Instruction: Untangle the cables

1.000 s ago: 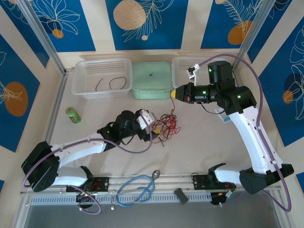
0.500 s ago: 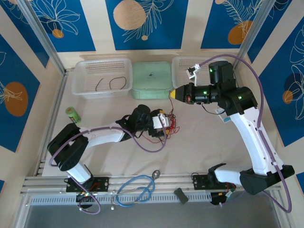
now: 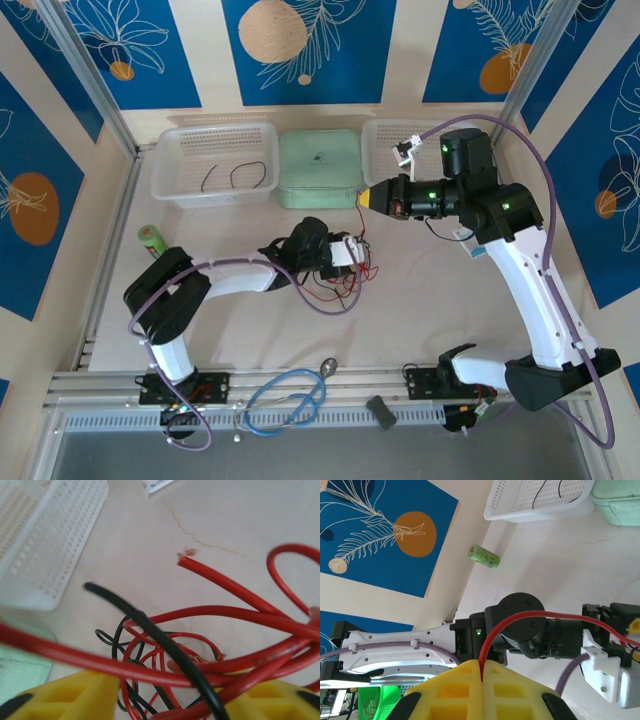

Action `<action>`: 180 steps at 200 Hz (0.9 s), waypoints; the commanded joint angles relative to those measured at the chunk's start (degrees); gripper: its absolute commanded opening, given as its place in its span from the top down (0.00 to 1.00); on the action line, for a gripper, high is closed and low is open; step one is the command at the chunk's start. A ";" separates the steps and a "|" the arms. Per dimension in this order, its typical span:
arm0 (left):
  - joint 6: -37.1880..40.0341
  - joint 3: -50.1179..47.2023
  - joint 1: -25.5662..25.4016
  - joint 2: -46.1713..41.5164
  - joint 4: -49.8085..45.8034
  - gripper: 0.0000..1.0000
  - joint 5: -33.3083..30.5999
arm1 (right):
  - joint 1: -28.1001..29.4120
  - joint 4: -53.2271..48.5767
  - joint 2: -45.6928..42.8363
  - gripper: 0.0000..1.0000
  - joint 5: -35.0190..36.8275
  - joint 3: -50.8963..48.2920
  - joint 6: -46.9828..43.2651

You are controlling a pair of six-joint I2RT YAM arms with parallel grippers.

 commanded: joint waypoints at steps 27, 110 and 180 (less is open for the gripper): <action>0.39 4.97 0.56 1.22 -8.13 1.00 -0.26 | 0.34 -0.42 -1.87 1.00 0.34 0.48 0.20; -6.43 -11.84 0.48 -13.30 -0.39 1.00 -6.95 | -9.45 -5.33 -6.40 1.00 18.98 3.52 1.57; -14.02 -25.84 0.36 -28.41 4.68 1.00 -12.92 | -20.53 -3.20 -6.39 1.00 21.35 5.05 3.43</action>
